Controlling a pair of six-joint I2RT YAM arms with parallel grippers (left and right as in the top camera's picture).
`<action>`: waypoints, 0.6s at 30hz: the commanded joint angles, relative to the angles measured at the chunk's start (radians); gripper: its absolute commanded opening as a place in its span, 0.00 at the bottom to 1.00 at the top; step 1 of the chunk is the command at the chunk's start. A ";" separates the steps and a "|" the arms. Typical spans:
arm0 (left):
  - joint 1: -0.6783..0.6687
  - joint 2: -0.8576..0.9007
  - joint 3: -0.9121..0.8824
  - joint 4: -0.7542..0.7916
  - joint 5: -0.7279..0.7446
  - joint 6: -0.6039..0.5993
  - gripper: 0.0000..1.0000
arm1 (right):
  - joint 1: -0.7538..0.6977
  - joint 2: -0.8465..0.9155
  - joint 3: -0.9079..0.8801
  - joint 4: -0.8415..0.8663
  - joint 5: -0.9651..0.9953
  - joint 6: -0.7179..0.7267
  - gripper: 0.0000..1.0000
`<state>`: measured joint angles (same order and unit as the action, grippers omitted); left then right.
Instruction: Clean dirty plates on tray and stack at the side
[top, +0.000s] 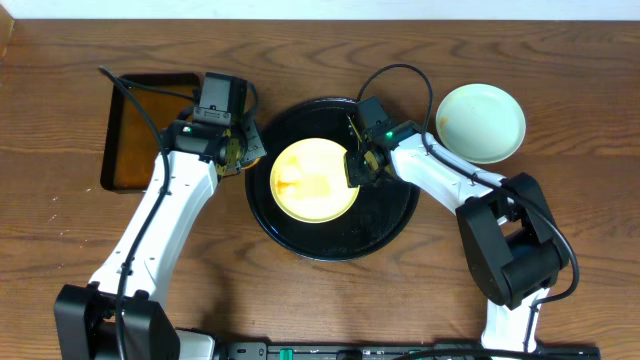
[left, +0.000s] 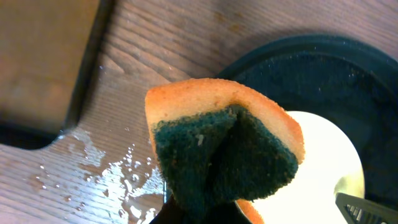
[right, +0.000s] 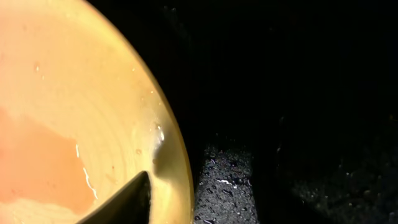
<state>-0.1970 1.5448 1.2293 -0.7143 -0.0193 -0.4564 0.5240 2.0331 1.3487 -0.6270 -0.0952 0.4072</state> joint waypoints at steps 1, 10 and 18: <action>0.007 0.006 -0.018 -0.004 0.064 -0.012 0.08 | -0.005 0.040 -0.023 -0.015 0.046 -0.003 0.68; 0.007 0.006 -0.020 -0.004 0.064 -0.012 0.08 | -0.007 0.060 -0.021 -0.011 0.038 0.007 0.01; 0.007 0.006 -0.021 -0.022 0.064 -0.012 0.08 | -0.008 -0.031 0.013 -0.062 0.151 0.007 0.01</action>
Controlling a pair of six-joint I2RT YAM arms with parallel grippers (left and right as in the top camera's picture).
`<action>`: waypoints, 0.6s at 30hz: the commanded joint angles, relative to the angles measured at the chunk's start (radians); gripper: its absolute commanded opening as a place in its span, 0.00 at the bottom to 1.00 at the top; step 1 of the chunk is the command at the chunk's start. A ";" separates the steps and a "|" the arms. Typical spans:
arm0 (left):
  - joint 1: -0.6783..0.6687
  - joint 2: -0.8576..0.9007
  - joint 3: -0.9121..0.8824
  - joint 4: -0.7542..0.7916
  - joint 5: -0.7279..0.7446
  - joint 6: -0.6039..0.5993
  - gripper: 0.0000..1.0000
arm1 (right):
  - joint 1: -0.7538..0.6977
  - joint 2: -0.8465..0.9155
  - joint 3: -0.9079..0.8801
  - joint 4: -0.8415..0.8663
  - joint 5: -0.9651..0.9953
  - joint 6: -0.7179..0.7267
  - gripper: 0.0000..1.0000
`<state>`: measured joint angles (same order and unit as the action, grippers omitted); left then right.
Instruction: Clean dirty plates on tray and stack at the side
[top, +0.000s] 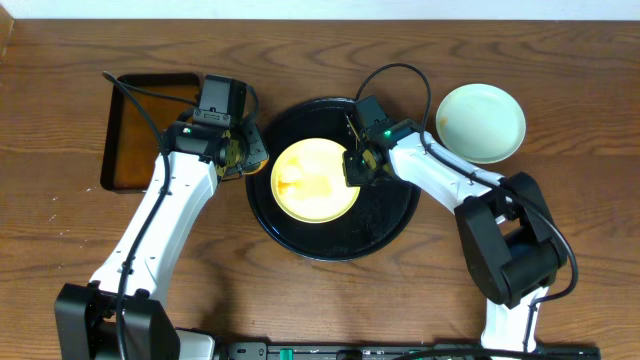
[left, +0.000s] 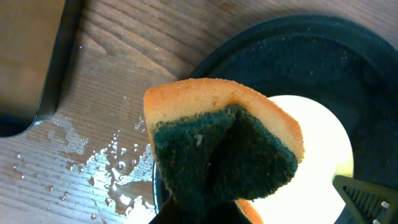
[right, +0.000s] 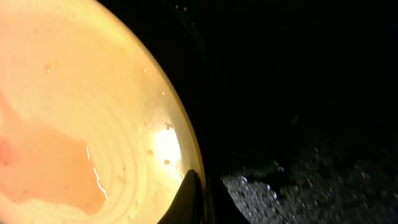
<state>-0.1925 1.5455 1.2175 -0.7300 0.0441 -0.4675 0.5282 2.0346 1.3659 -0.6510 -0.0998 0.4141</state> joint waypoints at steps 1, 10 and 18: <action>0.002 0.006 -0.010 -0.007 0.001 -0.001 0.08 | -0.012 -0.056 0.003 -0.049 0.203 0.000 0.01; 0.002 0.006 -0.010 -0.002 0.001 -0.001 0.08 | -0.008 -0.350 0.029 -0.083 0.478 -0.149 0.01; 0.002 0.006 -0.010 -0.003 0.001 -0.001 0.08 | -0.011 -0.419 0.027 -0.118 0.327 -0.121 0.04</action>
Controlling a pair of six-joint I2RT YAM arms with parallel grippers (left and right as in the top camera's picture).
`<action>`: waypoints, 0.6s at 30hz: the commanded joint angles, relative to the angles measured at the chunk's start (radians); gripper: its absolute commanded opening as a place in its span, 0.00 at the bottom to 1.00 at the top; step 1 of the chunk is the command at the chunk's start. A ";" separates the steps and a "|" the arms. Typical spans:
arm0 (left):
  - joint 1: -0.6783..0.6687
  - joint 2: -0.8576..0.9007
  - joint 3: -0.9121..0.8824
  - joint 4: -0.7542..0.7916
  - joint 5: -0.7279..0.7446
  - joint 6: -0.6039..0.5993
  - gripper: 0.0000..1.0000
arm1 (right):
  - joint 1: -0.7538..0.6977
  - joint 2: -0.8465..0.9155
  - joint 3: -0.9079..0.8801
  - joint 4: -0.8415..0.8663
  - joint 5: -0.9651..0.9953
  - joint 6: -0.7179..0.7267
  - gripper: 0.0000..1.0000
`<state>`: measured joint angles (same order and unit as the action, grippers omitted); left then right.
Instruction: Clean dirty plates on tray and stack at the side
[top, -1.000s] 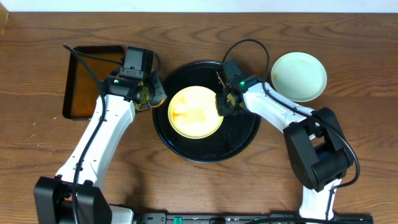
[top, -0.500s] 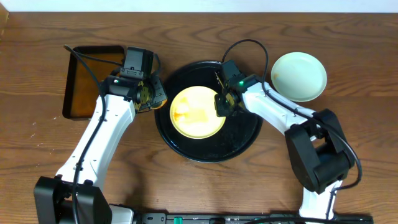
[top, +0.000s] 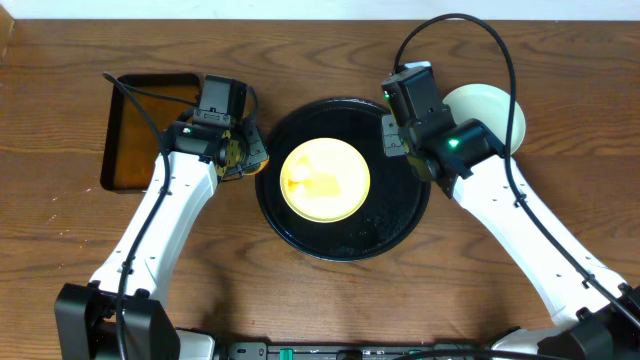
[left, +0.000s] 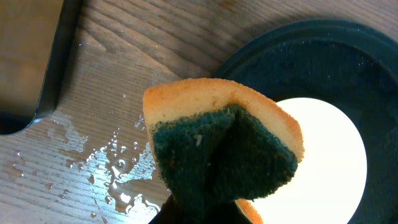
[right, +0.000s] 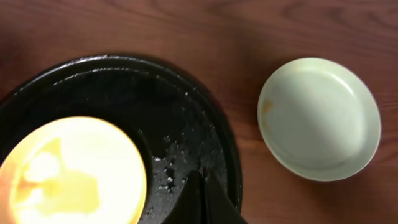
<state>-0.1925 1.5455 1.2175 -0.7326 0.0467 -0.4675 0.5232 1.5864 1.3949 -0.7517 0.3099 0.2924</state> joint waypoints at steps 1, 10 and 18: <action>0.002 0.006 -0.010 0.000 -0.002 -0.002 0.08 | -0.007 0.043 -0.002 -0.024 -0.137 0.009 0.09; 0.002 0.006 -0.010 0.000 -0.002 -0.001 0.08 | 0.001 0.312 -0.002 -0.033 -0.308 0.078 0.34; 0.002 0.007 -0.010 0.000 -0.002 -0.001 0.08 | 0.002 0.475 -0.002 0.006 -0.372 0.077 0.32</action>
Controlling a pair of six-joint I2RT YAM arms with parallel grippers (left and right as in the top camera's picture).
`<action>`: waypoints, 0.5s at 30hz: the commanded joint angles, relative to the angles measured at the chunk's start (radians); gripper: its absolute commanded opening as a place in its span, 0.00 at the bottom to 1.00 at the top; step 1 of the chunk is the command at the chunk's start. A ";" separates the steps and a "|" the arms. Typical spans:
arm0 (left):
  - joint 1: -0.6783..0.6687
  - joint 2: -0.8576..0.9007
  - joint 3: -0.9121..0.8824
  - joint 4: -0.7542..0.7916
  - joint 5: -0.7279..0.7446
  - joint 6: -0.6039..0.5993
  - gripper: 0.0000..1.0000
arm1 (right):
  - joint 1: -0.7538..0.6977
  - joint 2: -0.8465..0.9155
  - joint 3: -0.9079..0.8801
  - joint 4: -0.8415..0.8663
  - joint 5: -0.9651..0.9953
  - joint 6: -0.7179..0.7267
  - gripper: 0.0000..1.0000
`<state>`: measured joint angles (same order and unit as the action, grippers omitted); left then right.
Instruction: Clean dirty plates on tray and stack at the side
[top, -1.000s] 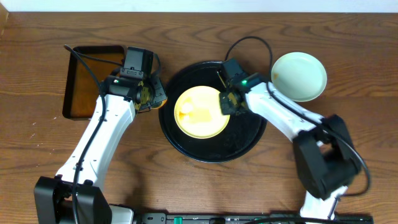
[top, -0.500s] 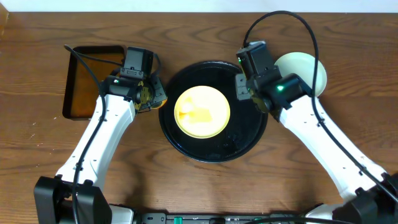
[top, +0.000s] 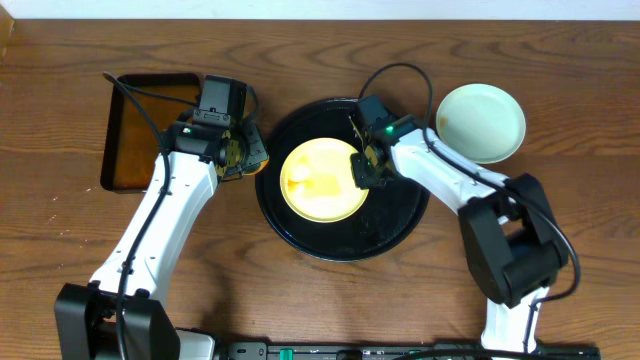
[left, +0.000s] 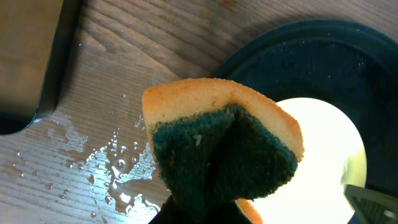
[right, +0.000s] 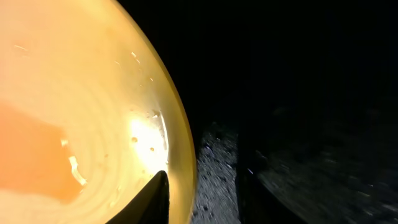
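A yellow plate (top: 322, 181) smeared with orange residue lies on the round black tray (top: 390, 230). My left gripper (top: 243, 153) hovers at the tray's left edge, shut on a folded orange sponge (left: 224, 149) with its green scouring side out. In the left wrist view the plate (left: 323, 155) shows behind the sponge. My right gripper (top: 362, 170) is low at the plate's right rim. Its fingers are apart in the right wrist view (right: 202, 199), one over the plate's (right: 74, 112) inside, the other out over the wet tray (right: 298, 93).
A pale green plate (top: 481, 122) sits on the table to the right of the tray. A brown rectangular tray (top: 130, 130) lies at the far left. Water drops (left: 118, 180) wet the wood between the brown tray and the black one.
My right gripper was shut and high over the black tray's far right edge. Now it is down at the yellow plate's right rim with its fingers apart. The left gripper and sponge have not moved.
My right gripper was low at the yellow plate's right rim at the first two moments. Then it was raised by the tray's right edge, with tray and plate a little further right. Now it is back at the rim. My left gripper held the sponge throughout.
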<state>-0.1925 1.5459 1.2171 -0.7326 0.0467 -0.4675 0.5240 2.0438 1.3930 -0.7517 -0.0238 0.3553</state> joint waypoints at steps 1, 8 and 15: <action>0.002 0.008 -0.009 0.000 -0.002 -0.001 0.08 | 0.001 0.021 0.000 0.007 -0.037 0.014 0.31; 0.002 0.010 -0.009 0.000 -0.002 -0.001 0.08 | 0.002 0.023 0.000 0.019 0.029 0.015 0.01; 0.002 0.010 -0.009 0.000 -0.002 -0.001 0.08 | 0.002 0.021 0.054 -0.057 0.256 0.049 0.01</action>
<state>-0.1925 1.5486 1.2171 -0.7326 0.0467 -0.4675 0.5358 2.0472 1.4189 -0.7670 0.0288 0.3855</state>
